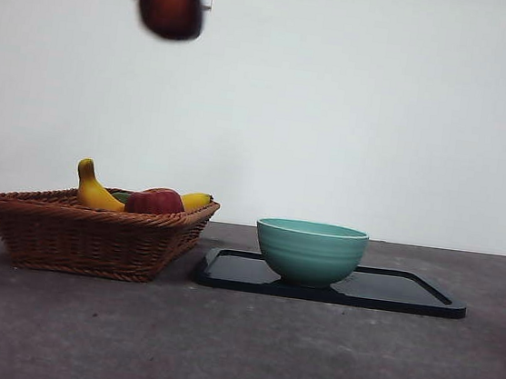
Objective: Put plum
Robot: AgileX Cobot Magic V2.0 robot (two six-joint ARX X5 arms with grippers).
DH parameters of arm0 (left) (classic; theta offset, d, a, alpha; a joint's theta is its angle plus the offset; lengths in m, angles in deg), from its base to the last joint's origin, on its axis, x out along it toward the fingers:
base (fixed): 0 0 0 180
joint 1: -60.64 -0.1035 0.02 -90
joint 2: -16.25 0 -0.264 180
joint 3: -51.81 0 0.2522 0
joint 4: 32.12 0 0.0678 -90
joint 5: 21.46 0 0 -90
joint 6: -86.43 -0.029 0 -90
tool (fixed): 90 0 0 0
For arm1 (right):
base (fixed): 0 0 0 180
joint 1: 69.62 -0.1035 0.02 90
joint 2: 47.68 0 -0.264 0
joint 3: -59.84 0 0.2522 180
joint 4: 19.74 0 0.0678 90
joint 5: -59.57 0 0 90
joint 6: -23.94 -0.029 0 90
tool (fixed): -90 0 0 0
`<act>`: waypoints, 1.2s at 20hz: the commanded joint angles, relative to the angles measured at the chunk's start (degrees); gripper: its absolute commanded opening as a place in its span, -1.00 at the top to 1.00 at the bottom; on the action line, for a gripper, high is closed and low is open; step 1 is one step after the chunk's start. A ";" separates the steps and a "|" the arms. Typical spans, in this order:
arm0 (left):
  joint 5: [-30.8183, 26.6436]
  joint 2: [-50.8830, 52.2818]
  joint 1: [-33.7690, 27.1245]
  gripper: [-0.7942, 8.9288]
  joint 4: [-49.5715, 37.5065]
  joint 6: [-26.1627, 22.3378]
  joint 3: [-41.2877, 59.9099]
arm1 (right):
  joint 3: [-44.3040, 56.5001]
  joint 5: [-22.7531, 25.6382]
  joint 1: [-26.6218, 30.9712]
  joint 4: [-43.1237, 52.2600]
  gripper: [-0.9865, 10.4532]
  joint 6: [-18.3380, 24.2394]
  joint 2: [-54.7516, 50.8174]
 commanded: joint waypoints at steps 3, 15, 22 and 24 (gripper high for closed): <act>0.66 3.41 -4.61 0.33 -9.75 -2.29 13.14 | -0.50 0.24 -0.39 0.37 0.48 -0.35 0.26; 6.34 -6.64 -12.96 0.33 -29.20 -5.18 27.74 | -0.50 1.31 -0.39 0.37 0.48 -0.39 0.26; 6.34 -15.08 -12.98 0.32 -35.15 -5.22 27.74 | -0.50 1.36 -0.39 0.37 0.48 -0.39 0.26; 6.34 -15.74 -12.98 0.19 -35.23 -5.20 27.71 | -0.50 1.36 -0.39 0.37 0.48 -0.39 0.26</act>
